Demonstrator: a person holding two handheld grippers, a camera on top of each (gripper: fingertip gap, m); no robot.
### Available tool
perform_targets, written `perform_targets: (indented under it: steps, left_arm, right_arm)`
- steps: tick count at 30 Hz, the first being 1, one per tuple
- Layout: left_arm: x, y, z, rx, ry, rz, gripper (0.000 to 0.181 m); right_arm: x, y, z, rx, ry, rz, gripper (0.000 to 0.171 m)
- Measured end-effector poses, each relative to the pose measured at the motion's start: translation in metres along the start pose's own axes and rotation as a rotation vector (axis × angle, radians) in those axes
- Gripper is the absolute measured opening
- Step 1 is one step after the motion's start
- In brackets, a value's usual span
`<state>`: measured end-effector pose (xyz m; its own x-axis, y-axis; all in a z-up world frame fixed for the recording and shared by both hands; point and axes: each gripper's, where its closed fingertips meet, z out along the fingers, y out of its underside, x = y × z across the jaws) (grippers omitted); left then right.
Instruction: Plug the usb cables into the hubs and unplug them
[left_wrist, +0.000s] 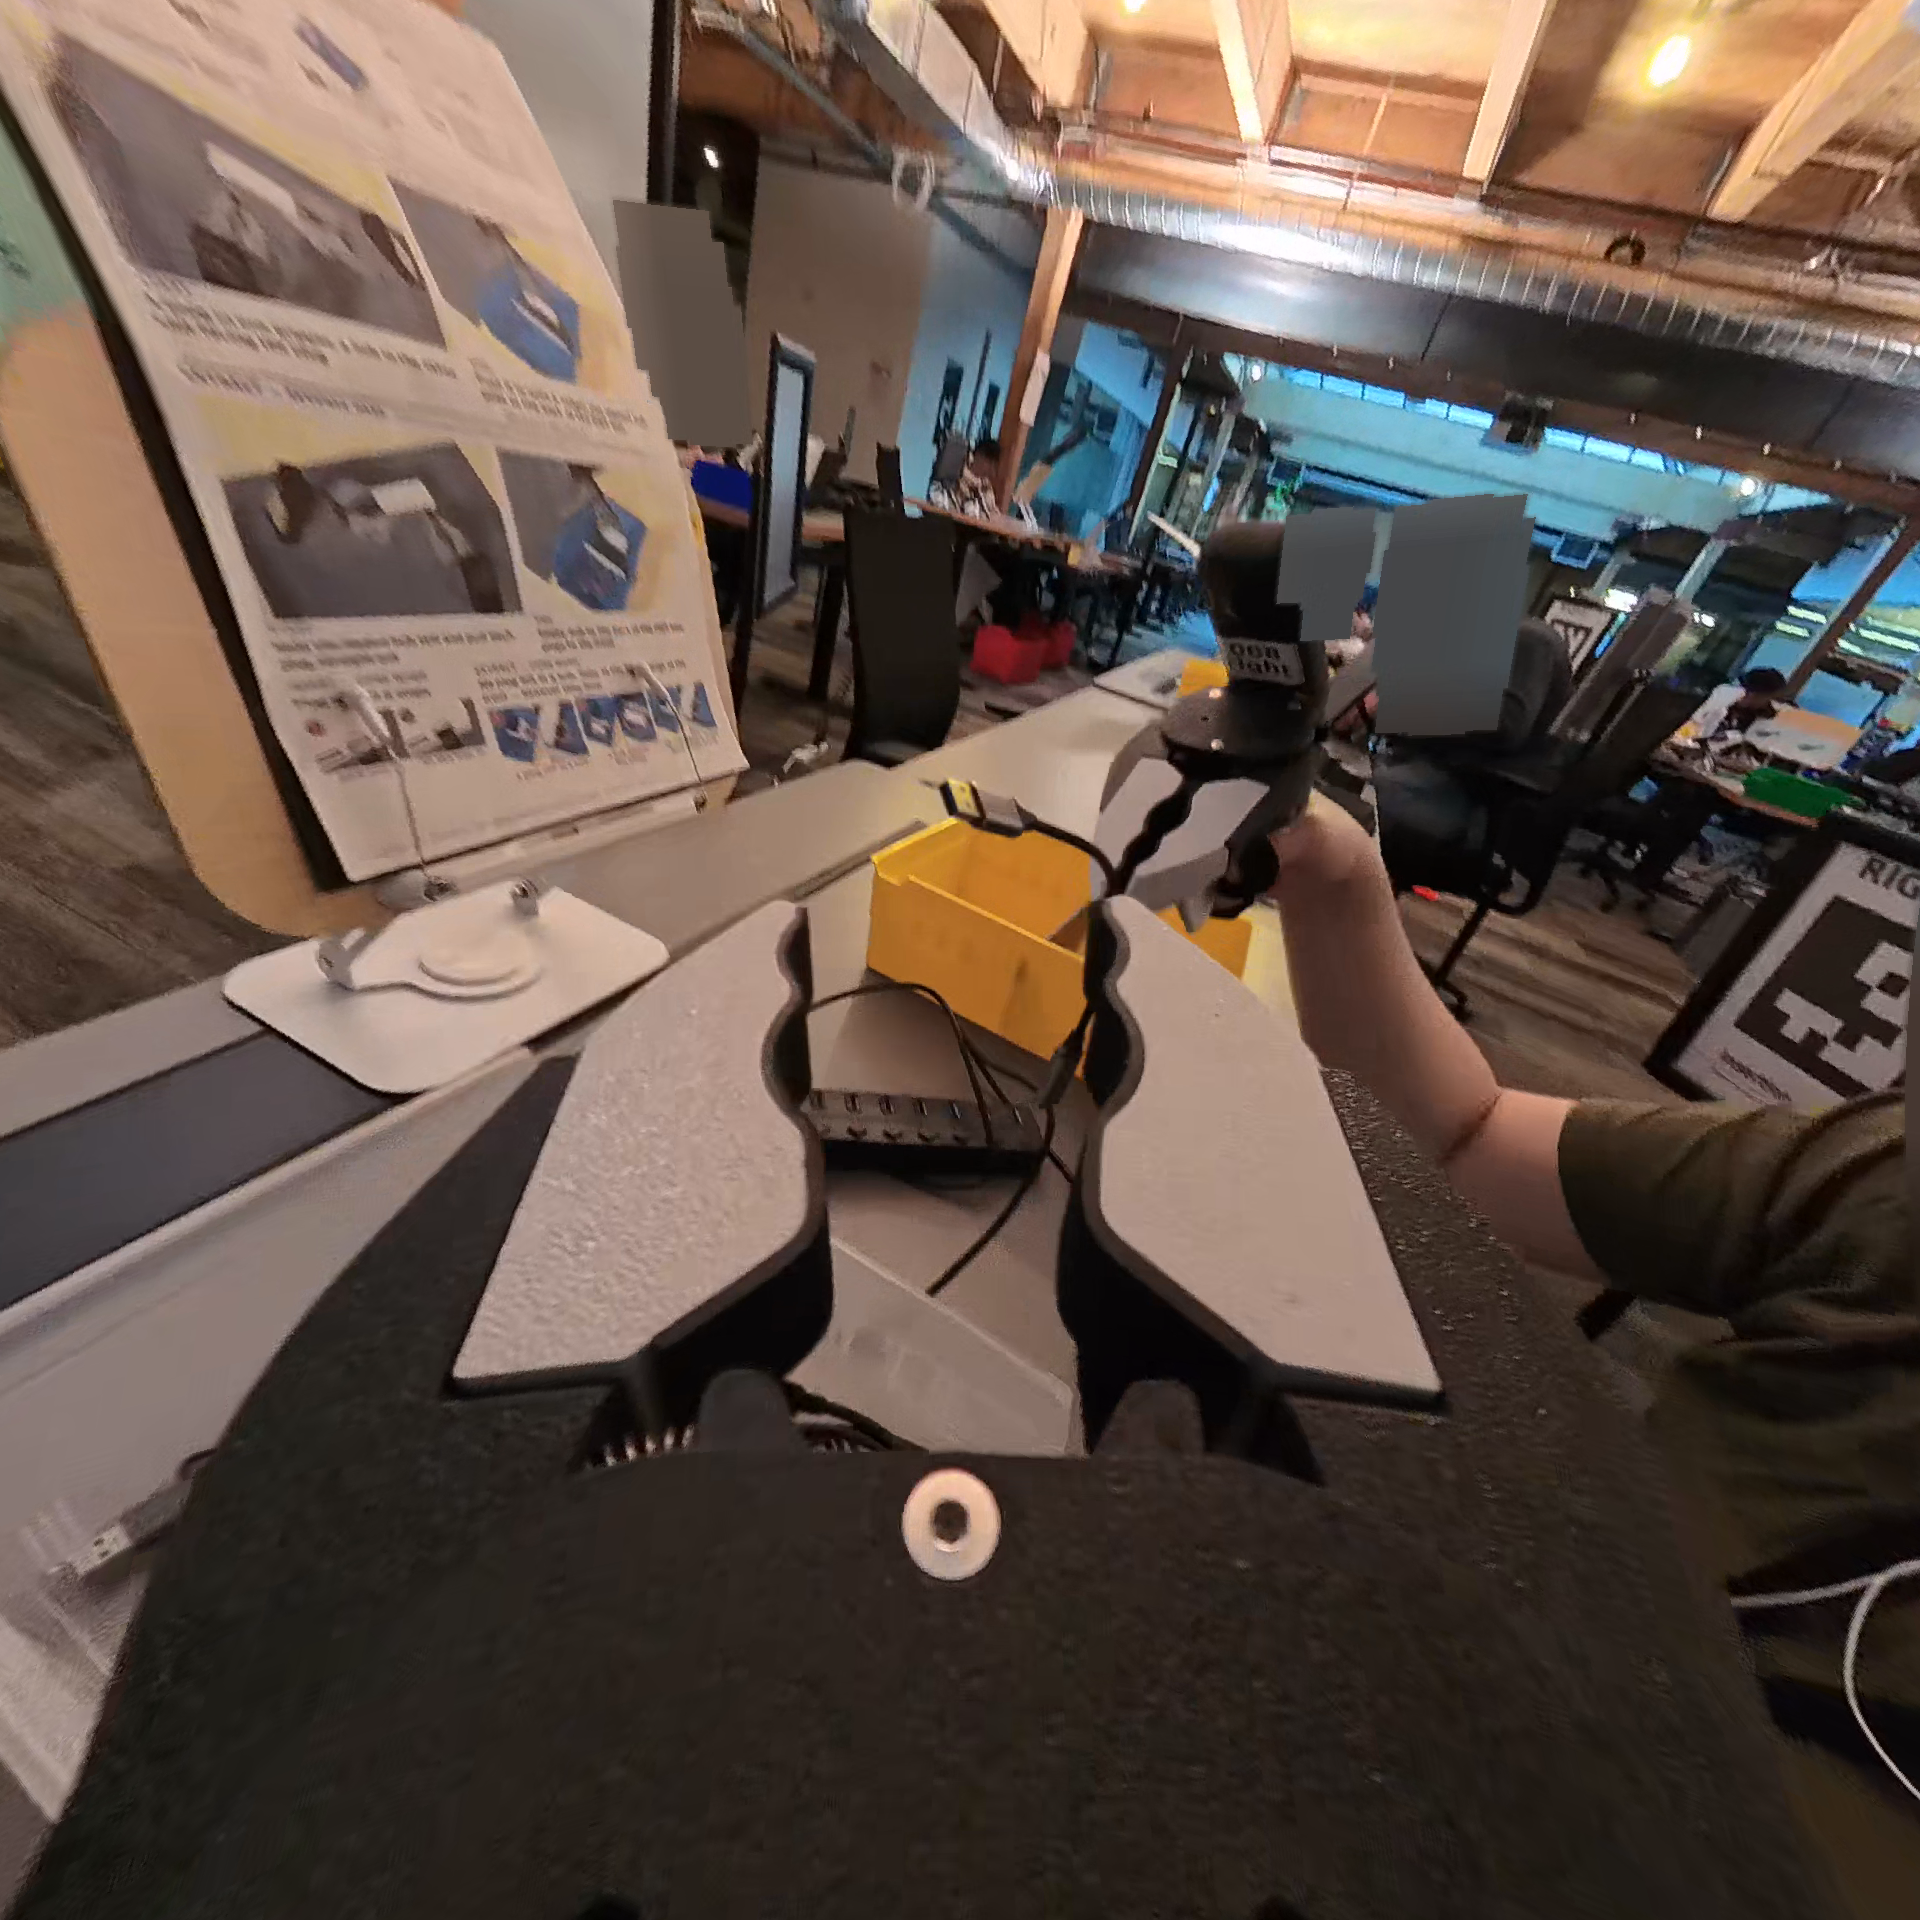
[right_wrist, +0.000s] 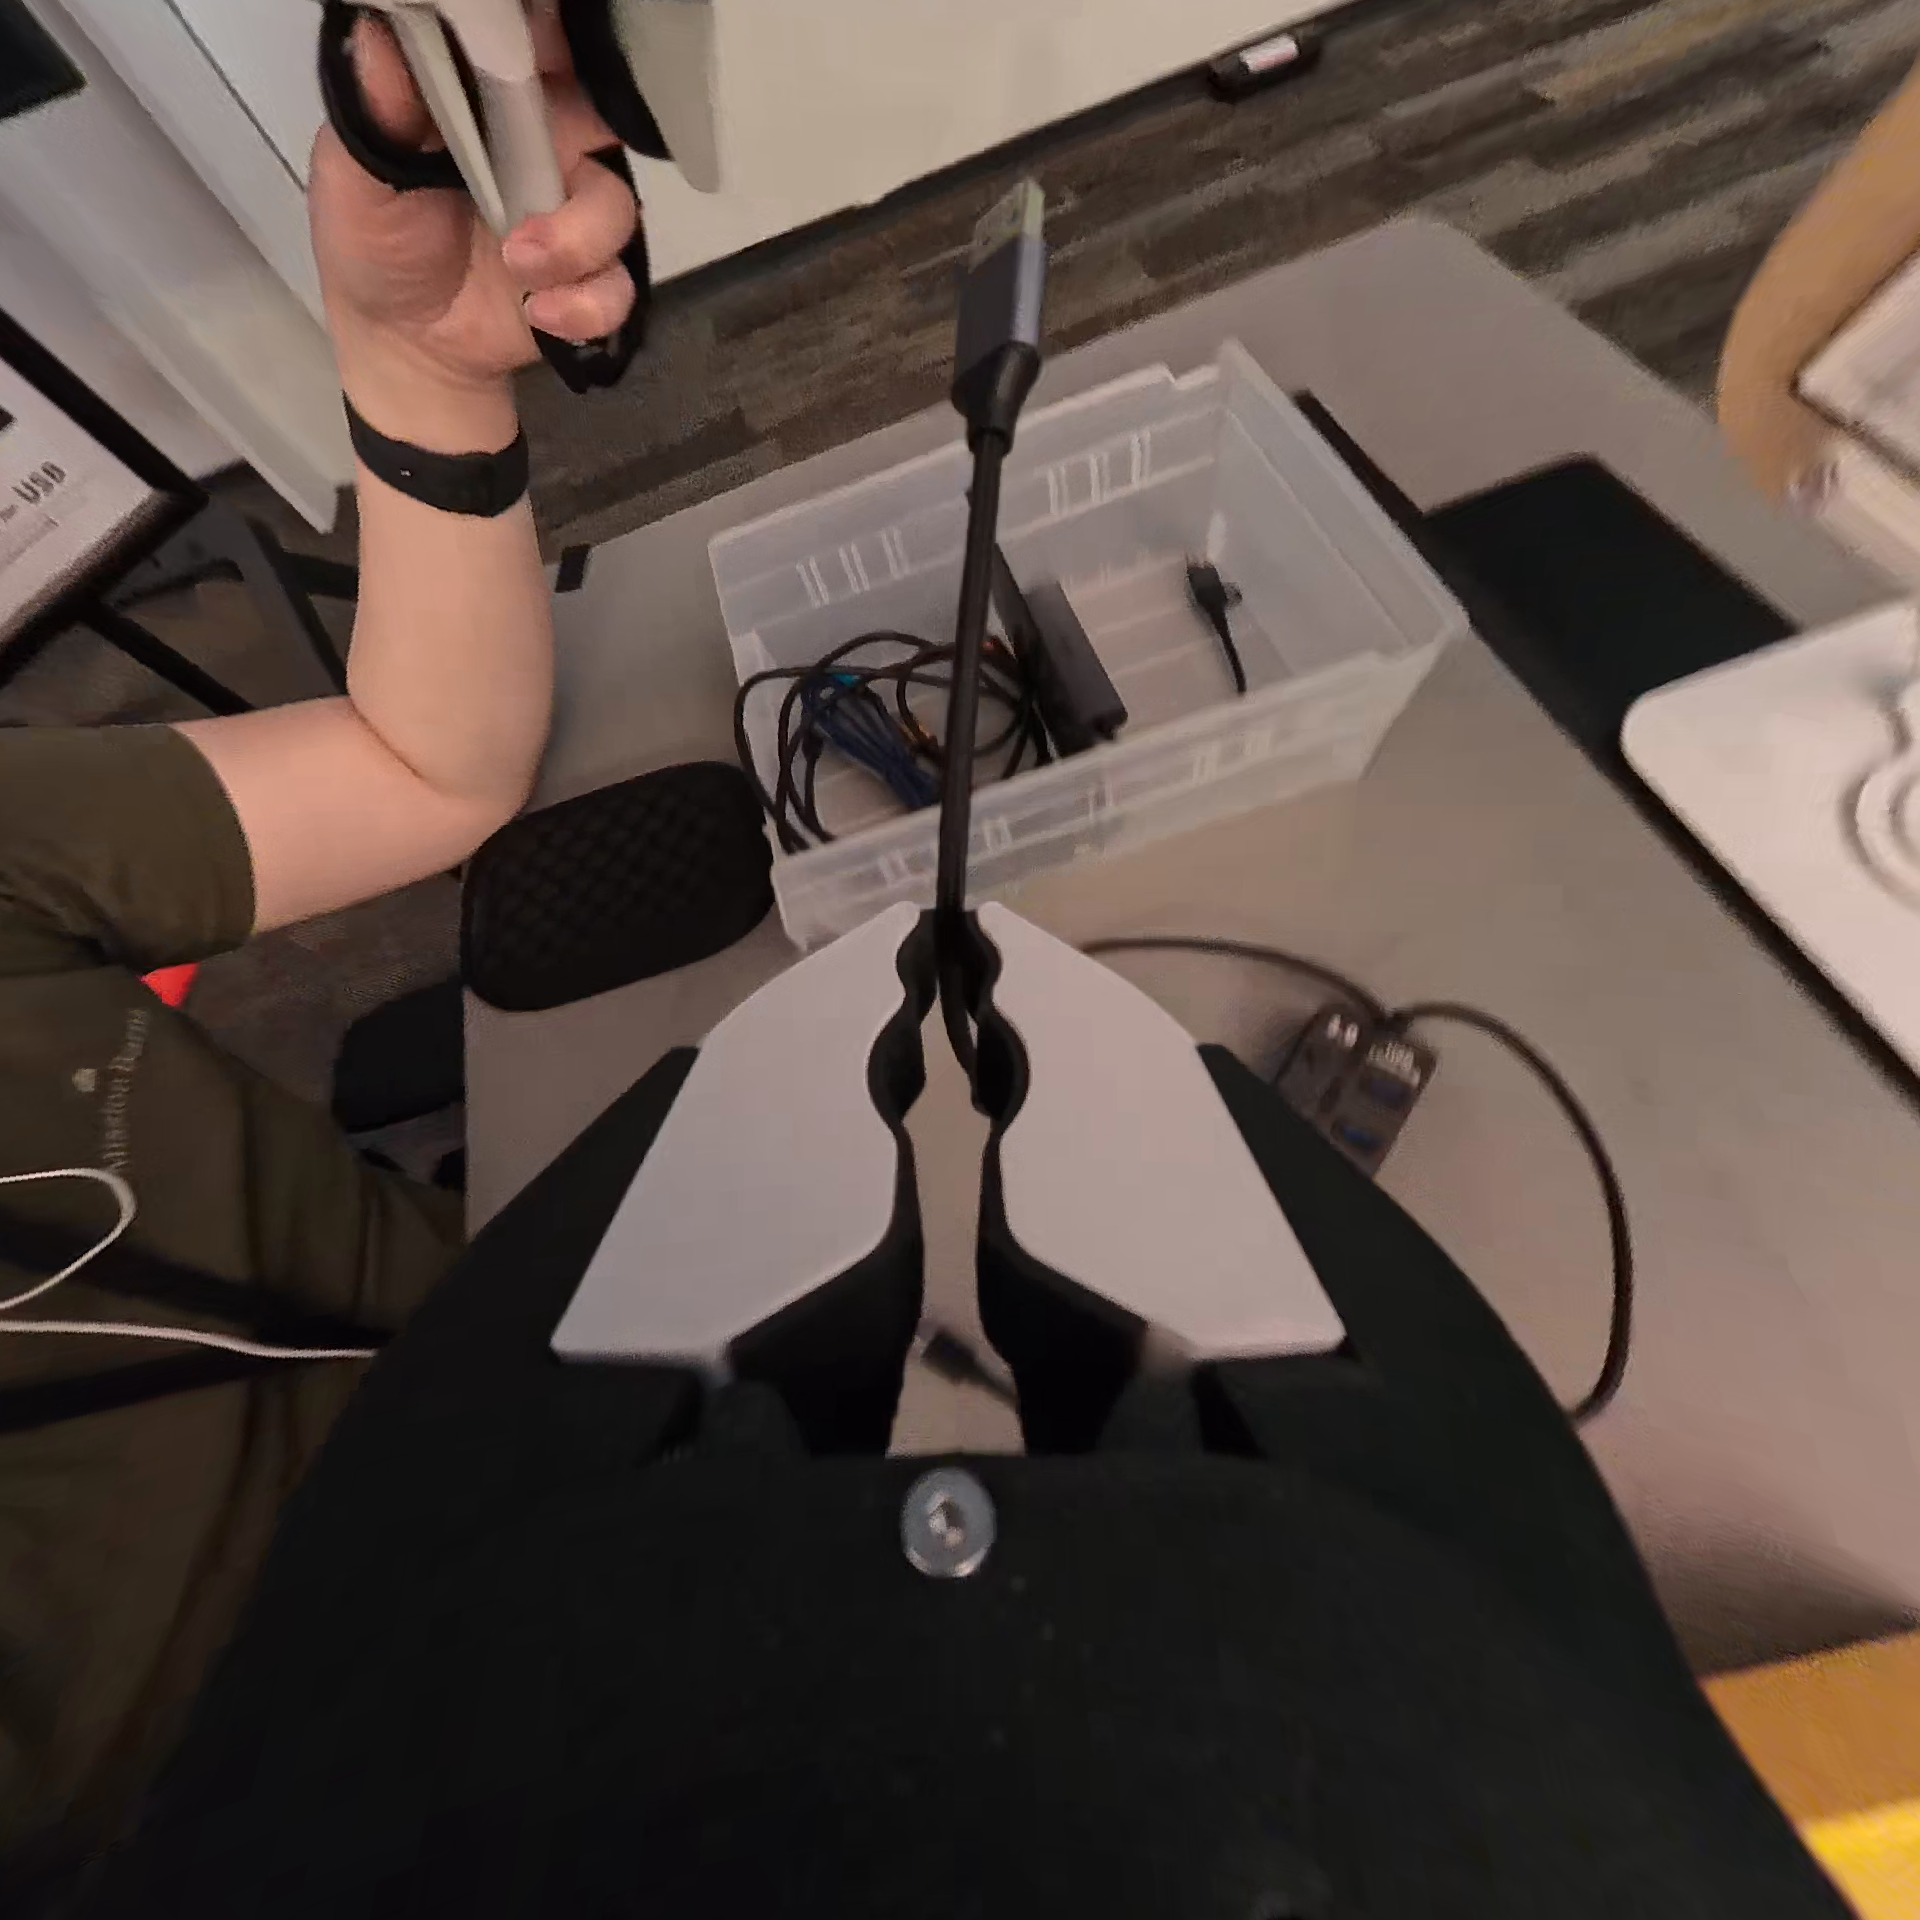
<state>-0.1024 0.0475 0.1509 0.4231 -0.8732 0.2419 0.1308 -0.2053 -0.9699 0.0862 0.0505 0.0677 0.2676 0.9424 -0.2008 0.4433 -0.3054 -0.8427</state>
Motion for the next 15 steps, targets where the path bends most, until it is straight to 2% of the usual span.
perform_targets:
  steps: [2, 5, 6, 11, 15]
  left_arm:
    - [0.006, 0.011, 0.01, -0.057, 0.017, 0.004, 0.048]
    - [0.014, 0.026, 0.025, -0.13, 0.021, 0.027, 0.047]
    - [0.016, 0.03, 0.029, -0.148, 0.025, 0.033, 0.047]
    - [0.029, 0.044, 0.044, -0.215, 0.051, 0.059, 0.046]
    - [0.036, 0.05, 0.05, -0.243, 0.059, 0.086, 0.045]
  right_arm:
    - [0.0, 0.024, -0.014, -0.015, -0.072, 0.101, 0.005]
    - [-0.028, 0.065, -0.024, -0.105, -0.341, 0.271, 0.005]
    - [-0.034, 0.08, -0.024, -0.154, -0.374, 0.293, 0.005]
    - [-0.026, 0.166, -0.012, -0.507, -0.154, 0.253, 0.005]
    - [-0.022, 0.189, -0.001, -0.636, -0.126, 0.265, 0.005]
